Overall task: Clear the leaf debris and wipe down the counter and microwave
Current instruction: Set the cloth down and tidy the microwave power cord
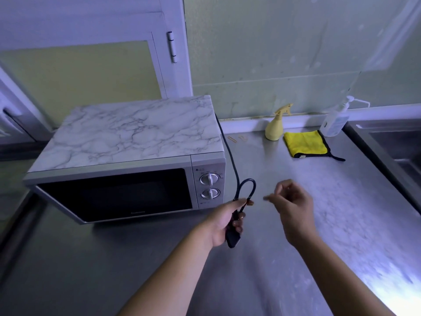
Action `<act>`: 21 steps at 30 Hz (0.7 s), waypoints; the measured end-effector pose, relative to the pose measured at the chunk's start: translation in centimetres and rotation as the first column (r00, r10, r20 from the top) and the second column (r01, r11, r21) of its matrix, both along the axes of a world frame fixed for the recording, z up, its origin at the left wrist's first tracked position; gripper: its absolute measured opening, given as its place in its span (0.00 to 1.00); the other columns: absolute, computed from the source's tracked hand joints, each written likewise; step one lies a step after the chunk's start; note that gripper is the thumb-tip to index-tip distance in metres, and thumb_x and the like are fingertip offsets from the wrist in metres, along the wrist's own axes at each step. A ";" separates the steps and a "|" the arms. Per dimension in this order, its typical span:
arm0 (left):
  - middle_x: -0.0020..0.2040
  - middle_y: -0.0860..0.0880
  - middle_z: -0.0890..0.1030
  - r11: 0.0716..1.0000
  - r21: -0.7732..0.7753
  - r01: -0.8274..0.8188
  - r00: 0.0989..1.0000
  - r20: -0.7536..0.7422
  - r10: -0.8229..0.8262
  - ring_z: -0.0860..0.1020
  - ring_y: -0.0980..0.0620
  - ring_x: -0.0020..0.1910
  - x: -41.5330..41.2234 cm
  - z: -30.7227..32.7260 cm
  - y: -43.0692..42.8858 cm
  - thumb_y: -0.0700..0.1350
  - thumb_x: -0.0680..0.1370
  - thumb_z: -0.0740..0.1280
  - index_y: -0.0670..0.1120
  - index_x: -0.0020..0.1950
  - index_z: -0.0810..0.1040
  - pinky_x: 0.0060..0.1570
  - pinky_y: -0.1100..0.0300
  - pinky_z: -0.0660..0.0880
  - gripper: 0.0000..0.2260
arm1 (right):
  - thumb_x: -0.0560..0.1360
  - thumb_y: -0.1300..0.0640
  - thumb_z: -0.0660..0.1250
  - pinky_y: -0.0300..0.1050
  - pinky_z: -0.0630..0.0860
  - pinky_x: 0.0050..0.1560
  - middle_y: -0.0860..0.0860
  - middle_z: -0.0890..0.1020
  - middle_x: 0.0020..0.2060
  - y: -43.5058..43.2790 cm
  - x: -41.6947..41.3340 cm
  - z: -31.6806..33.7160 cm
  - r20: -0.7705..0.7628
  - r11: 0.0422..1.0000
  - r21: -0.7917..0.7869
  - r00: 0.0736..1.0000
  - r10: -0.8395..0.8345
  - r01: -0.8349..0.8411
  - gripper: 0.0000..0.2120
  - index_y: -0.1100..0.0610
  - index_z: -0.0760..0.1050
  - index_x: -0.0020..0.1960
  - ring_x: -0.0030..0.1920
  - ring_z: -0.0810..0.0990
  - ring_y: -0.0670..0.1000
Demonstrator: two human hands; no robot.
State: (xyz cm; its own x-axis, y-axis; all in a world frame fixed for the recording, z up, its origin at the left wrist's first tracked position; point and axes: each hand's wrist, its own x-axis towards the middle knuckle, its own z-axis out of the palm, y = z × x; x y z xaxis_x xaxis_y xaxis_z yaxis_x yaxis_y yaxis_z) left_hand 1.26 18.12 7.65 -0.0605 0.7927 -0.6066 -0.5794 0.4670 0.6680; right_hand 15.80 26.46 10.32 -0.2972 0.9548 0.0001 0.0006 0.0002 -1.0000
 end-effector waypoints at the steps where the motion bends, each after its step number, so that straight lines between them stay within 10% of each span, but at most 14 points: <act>1: 0.31 0.52 0.68 1.000 0.014 -0.020 0.999 0.028 0.020 0.61 0.56 0.24 0.0 0.0 0.0 0.49 0.80 0.66 0.47 0.50 0.82 0.25 0.65 0.63 0.08 | 0.70 0.79 0.63 0.41 0.70 0.29 0.56 0.69 0.28 0.0 0.0 0.5 0.004 0.999 0.010 0.999 0.040 -0.040 0.18 0.58 0.75 0.33 0.26 0.68 0.52; 4: 0.31 0.52 0.68 0.995 0.013 -0.094 0.994 0.051 0.093 0.62 0.56 0.23 0.3 0.0 0.2 0.45 0.79 0.67 0.45 0.46 0.79 0.24 0.65 0.63 0.05 | 0.73 0.76 0.59 0.36 0.66 0.27 0.54 0.73 0.32 0.2 0.2 0.1 0.373 0.957 0.188 0.917 0.139 -0.221 0.23 0.52 0.81 0.34 0.25 0.72 0.53; 8: 0.31 0.51 0.67 0.990 0.031 -0.137 0.968 -0.207 0.140 0.64 0.55 0.22 1.4 -1.4 0.7 0.38 0.77 0.67 0.44 0.47 0.79 0.25 0.64 0.62 0.03 | 0.80 0.69 0.57 0.44 0.72 0.37 0.53 0.75 0.45 1.1 0.1 -3.2 0.825 0.907 0.262 0.564 -0.034 -0.329 0.19 0.56 0.82 0.60 0.38 0.77 0.56; 12: 0.27 0.53 0.69 0.997 -0.010 -0.072 0.873 -0.484 0.058 0.67 0.54 0.23 2.9 -1.9 1.5 0.41 0.77 0.61 0.50 0.44 0.80 0.30 0.61 0.66 0.09 | 0.78 0.63 0.62 0.48 0.75 0.46 0.54 0.76 0.61 1.8 -1.5 -4.7 0.978 0.926 0.084 0.209 -0.006 -0.369 0.18 0.52 0.77 0.67 0.61 0.76 0.59; 16: 0.27 0.54 0.71 0.998 -0.055 -0.003 0.798 -0.602 -0.031 0.69 0.51 0.27 2.3 -2.4 1.3 0.42 0.78 0.61 0.52 0.44 0.79 0.33 0.60 0.67 0.09 | 0.72 0.50 0.76 0.47 0.78 0.52 0.52 0.82 0.58 3.0 -3.5 -4.3 0.955 0.785 -0.291 -0.113 0.275 -0.546 0.20 0.53 0.79 0.62 0.60 0.79 0.54; 18: 0.31 0.53 0.73 0.997 -0.070 0.034 0.764 -0.642 -0.071 0.70 0.53 0.28 1.3 -3.1 0.5 0.42 0.79 0.61 0.52 0.48 0.79 0.33 0.61 0.69 0.08 | 0.69 0.45 0.78 0.54 0.80 0.59 0.53 0.82 0.60 3.9 -3.0 -3.8 0.751 0.575 -0.579 -0.102 0.653 -0.578 0.26 0.54 0.80 0.63 0.58 0.81 0.51; 21: 0.34 0.53 0.74 0.996 0.066 0.056 0.776 -0.631 -0.002 0.70 0.57 0.26 0.6 -3.1 -0.4 0.45 0.82 0.61 0.55 0.52 0.76 0.32 0.63 0.70 0.06 | 0.62 0.42 0.82 0.66 0.78 0.56 0.58 0.78 0.66 3.9 -0.8 -5.3 -0.036 0.199 -0.790 0.367 0.930 -0.580 0.42 0.61 0.74 0.69 0.67 0.77 0.57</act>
State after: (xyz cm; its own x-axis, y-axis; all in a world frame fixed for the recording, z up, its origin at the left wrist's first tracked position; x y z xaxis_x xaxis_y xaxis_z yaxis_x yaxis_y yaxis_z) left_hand 1.84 17.75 4.54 -0.3838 0.8422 -0.3788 -0.0033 0.4089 0.9126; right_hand 14.97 30.41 5.06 -0.6631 -0.0866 -0.7435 0.7272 -0.3102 -0.6124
